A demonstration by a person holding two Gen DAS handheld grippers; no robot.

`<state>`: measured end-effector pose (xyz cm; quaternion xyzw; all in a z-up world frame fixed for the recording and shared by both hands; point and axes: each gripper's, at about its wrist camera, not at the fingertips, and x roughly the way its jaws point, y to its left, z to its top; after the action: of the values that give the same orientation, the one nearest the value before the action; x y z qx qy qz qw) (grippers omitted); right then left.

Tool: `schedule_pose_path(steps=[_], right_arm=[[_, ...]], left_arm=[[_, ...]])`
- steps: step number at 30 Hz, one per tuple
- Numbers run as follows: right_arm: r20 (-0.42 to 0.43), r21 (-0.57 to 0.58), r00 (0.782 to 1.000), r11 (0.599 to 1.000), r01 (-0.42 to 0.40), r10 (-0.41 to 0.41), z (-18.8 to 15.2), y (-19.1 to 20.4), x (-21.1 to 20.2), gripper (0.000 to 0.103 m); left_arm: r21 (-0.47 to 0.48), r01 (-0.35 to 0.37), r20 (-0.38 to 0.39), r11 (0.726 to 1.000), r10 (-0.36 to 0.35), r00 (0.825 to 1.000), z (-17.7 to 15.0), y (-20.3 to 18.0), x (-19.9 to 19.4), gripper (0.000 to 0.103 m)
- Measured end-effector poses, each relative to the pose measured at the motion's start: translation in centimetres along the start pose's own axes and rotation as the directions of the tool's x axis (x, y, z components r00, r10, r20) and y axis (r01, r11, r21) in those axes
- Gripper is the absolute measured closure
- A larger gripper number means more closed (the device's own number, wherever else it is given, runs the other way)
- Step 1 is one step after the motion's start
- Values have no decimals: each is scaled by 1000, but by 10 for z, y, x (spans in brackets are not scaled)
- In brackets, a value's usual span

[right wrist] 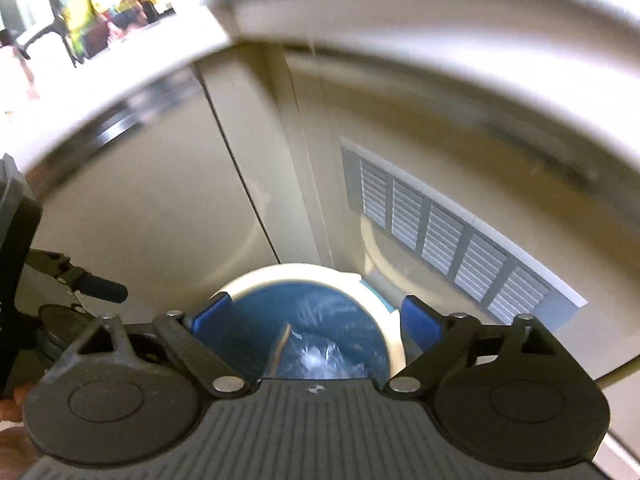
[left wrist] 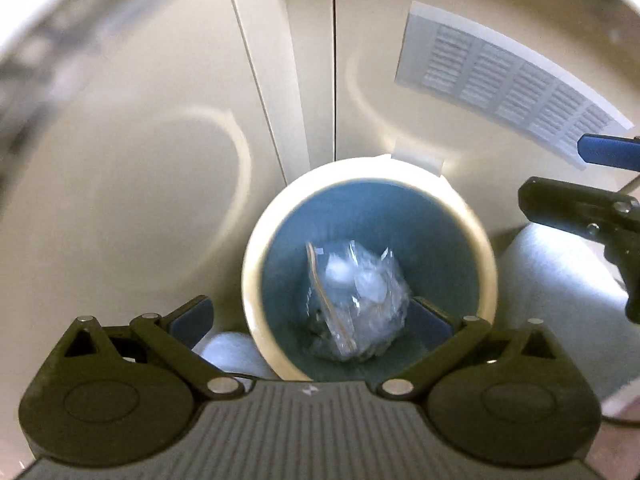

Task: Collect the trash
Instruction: 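Raise both open tools from the bin back toward the grey mat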

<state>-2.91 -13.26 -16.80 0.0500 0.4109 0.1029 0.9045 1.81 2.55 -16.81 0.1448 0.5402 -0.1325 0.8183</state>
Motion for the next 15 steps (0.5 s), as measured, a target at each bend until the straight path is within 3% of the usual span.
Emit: schedule_pose_path(steps=[8,15], right_arm=[[184,4,983,1000,4,-5,-1,6,-88,0],[297,-34,955,999,42,-30,-14,17,-134,0]], left_arm=[[-24,22,181,999,-18,983,-18,-4,-78,0],[4,-32,303,999,29,953,-29,-12,-122,0]])
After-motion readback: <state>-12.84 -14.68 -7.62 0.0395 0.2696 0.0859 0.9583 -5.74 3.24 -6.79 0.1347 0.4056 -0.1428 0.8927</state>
